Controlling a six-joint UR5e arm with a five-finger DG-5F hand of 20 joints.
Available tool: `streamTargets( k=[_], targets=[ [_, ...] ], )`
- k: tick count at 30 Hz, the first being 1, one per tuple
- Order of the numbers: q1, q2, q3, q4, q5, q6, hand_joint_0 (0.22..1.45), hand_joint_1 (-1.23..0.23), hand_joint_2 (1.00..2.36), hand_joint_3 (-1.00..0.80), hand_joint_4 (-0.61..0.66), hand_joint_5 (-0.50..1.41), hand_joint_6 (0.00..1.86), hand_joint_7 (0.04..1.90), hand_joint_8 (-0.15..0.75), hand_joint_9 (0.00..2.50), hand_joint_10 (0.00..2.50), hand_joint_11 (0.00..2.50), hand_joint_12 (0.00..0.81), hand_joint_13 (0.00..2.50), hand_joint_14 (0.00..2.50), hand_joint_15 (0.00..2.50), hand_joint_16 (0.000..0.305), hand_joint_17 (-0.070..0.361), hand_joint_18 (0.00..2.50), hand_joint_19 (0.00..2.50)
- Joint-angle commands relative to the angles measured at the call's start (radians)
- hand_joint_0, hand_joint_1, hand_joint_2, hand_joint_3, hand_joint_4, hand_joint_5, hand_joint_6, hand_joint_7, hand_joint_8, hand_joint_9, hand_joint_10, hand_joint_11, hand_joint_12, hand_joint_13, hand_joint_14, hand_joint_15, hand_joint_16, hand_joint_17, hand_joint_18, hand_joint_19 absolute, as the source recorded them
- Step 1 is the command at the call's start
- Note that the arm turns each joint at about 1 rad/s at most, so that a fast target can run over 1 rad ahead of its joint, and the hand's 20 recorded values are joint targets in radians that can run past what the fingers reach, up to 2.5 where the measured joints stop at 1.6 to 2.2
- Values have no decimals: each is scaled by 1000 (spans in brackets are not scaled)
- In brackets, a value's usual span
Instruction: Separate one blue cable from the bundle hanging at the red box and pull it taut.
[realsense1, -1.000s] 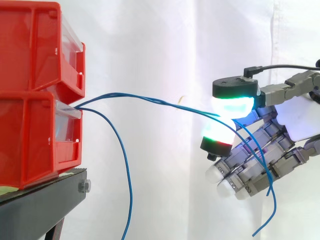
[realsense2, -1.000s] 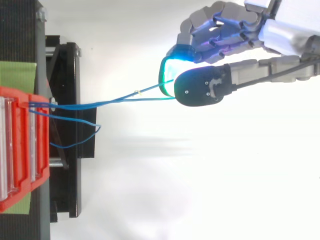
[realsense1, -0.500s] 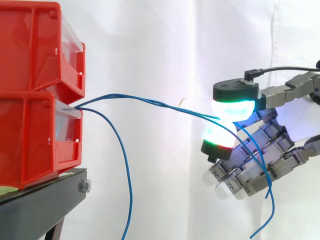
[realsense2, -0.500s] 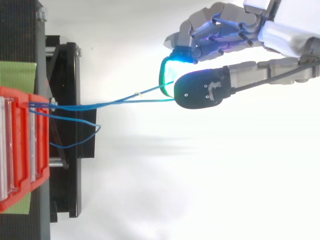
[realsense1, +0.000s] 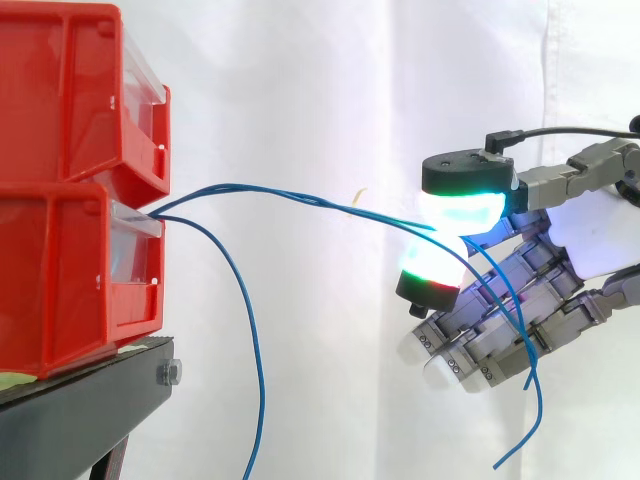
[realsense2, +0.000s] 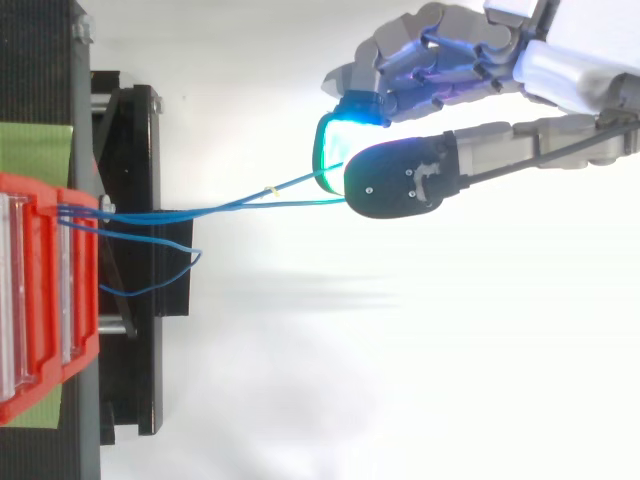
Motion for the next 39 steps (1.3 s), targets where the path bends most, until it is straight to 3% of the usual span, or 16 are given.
streamTargets(
  k=[1,7,12,16,21,25,28,29,39],
  targets=[
    [0,-1,-1,0,0,0,720,-733,1023,-227,-151,-213,928,1061,262,254,6,214,255,381,0,0,30,67,360,0],
    [0,-1,0,0,0,0,729,-725,1022,-253,-145,-220,928,1043,290,455,16,612,262,539,3,106,30,67,457,49],
    [0,0,0,0,0,0,726,-719,1022,-264,-133,-223,928,1025,311,586,16,973,286,716,15,390,30,67,471,99],
    [0,0,0,0,0,0,724,-718,1022,-267,-136,-223,928,1022,308,591,15,1057,294,742,17,453,30,68,471,115],
    [0,0,0,0,0,0,724,-716,1021,-270,-131,-224,928,1028,312,683,64,1426,308,810,20,604,33,73,498,166],
    [0,0,0,0,0,0,723,-716,1021,-271,-132,-225,927,1029,314,662,229,1409,314,817,21,641,33,75,496,175],
    [0,-1,0,0,0,0,723,-715,1022,-270,-133,-225,928,1027,308,614,584,1335,317,828,22,690,34,76,498,185],
    [0,0,-1,0,0,0,723,-715,1021,-271,-132,-225,928,1025,306,569,871,1274,320,839,22,745,34,76,499,197],
    [0,0,-1,0,0,0,720,-715,1021,-269,-128,-226,929,1022,312,531,988,1206,332,811,20,740,36,81,490,212]
  ],
)
